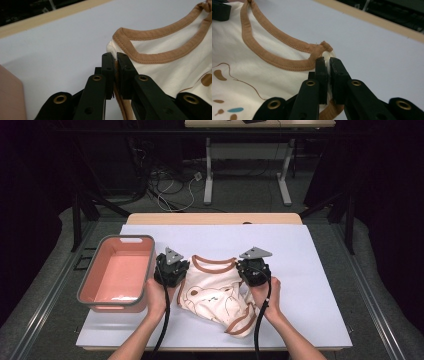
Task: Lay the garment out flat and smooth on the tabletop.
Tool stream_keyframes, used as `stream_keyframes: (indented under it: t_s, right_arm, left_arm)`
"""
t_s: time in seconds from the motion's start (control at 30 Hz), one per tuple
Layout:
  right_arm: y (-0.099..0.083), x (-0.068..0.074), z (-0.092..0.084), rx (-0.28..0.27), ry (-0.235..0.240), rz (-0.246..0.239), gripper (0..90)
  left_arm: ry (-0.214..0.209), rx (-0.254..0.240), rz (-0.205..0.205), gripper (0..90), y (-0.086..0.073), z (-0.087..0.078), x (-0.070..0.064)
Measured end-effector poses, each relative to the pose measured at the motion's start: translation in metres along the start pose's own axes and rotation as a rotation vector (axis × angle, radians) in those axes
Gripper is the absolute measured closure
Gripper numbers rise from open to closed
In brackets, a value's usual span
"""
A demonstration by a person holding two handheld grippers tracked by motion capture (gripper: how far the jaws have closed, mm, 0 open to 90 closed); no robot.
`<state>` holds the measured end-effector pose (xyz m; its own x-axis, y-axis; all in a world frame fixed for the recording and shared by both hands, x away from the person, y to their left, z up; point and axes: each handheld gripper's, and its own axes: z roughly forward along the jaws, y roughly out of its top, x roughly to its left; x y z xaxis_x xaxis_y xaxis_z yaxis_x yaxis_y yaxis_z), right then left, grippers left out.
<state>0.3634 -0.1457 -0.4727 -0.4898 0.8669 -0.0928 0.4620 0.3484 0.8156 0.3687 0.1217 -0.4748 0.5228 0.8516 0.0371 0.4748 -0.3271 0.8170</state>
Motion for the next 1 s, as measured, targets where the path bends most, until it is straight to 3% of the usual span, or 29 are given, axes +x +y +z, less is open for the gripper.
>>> stream_keyframes:
  t_s: [0.27, 0.4, 0.5, 0.67, 0.8, 0.87, 0.9, 0.97, 1.0]
  right_arm:
    - [0.043, -0.005, -0.032, -0.119, -0.064, -0.046, 85.6]
    - [0.051, -0.006, -0.043, -0.157, -0.084, -0.06, 85.5]
    - [0.047, -0.004, -0.045, -0.168, -0.08, -0.056, 85.5]
    - [0.027, 0.0, -0.04, -0.141, -0.053, -0.045, 85.1]
    - [0.015, 0.003, -0.035, -0.123, -0.04, -0.046, 85.1]
    - [0.019, 0.002, -0.031, -0.114, -0.051, -0.06, 85.2]
    - [0.027, 0.002, -0.028, -0.113, -0.067, -0.077, 85.3]
    - [0.055, -0.003, -0.02, -0.13, -0.143, -0.127, 85.4]
    - [0.074, -0.008, -0.012, -0.135, -0.19, -0.149, 85.1]
  left_arm:
    - [0.036, -0.127, 0.013, 84.4, 0.044, -0.031, 0.004]
    - [0.046, -0.162, 0.03, 84.3, 0.054, -0.043, 0.001]
    - [0.046, -0.157, 0.042, 84.2, 0.046, -0.042, -0.003]
    - [0.031, -0.113, 0.041, 83.9, 0.017, -0.031, -0.009]
    - [0.022, -0.086, 0.034, 83.8, 0.003, -0.024, -0.006]
    - [0.041, -0.083, 0.042, 83.9, 0.014, -0.019, -0.001]
    - [0.067, -0.086, 0.056, 84.0, 0.027, -0.016, 0.002]
    - [0.123, -0.094, 0.081, 83.9, 0.065, -0.004, 0.013]
    - [0.149, -0.087, 0.116, 82.6, 0.087, 0.005, 0.02]
